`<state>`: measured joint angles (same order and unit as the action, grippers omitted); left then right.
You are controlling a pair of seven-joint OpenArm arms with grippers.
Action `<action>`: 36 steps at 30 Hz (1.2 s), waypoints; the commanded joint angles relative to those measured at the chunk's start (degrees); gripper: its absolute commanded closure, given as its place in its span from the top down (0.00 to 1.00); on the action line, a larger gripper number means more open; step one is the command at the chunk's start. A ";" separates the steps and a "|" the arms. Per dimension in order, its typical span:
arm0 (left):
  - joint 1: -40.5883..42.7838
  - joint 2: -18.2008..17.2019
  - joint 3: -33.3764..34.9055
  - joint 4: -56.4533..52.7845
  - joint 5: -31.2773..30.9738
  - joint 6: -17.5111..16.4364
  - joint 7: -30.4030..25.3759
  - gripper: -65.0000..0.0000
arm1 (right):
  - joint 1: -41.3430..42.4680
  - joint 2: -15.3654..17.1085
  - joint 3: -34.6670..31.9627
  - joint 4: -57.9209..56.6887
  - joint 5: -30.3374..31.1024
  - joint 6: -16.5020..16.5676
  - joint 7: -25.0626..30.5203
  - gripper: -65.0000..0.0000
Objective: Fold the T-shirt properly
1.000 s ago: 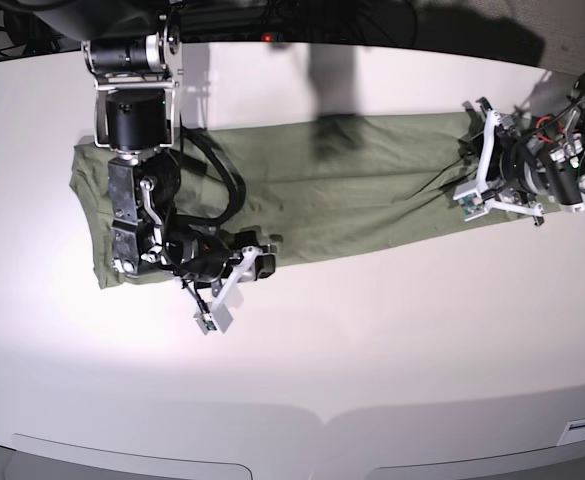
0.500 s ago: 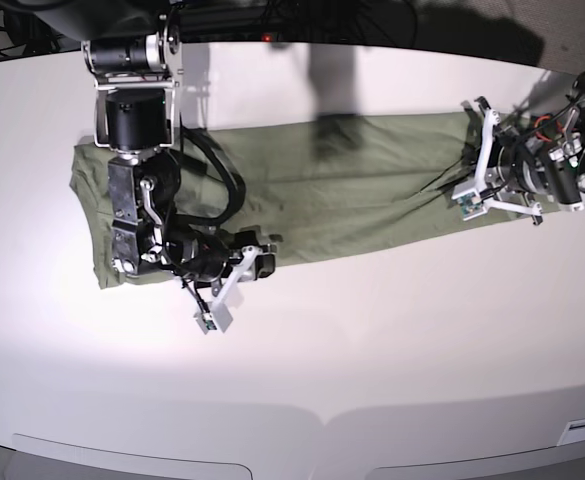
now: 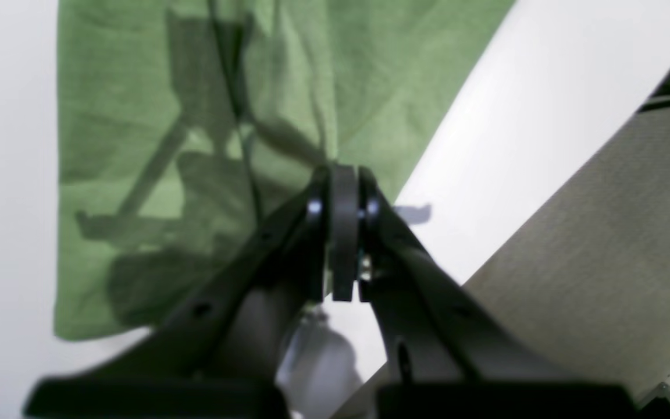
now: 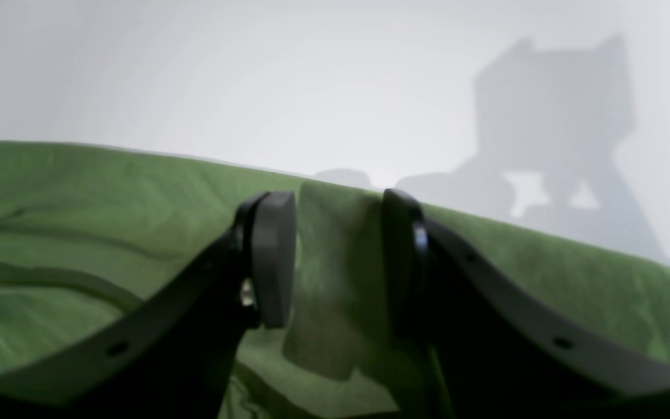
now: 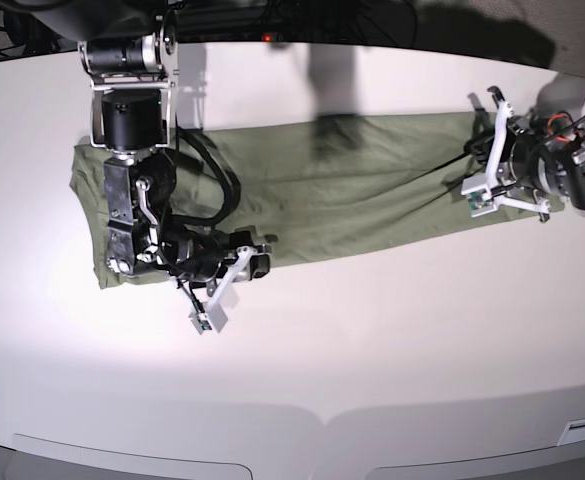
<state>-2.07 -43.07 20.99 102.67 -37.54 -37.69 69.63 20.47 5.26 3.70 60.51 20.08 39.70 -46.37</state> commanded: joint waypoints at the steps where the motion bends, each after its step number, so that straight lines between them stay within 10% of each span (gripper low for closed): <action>1: -0.76 -1.18 -0.59 0.87 -0.46 -0.02 -0.22 0.00 | 1.60 0.15 0.09 0.87 1.14 0.30 1.14 0.39; 24: 6.21 -1.88 -0.59 0.87 3.43 0.00 -0.66 0.00 | 6.45 0.48 0.09 0.94 1.49 0.30 -1.77 0.39; 36: 9.42 -1.88 -0.59 0.87 3.48 0.00 -3.41 0.00 | 5.62 6.19 0.09 0.94 3.30 -1.60 -5.14 0.39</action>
<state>7.92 -43.83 20.99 102.76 -33.89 -37.71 66.70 24.51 11.29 3.75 60.51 22.20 37.89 -52.62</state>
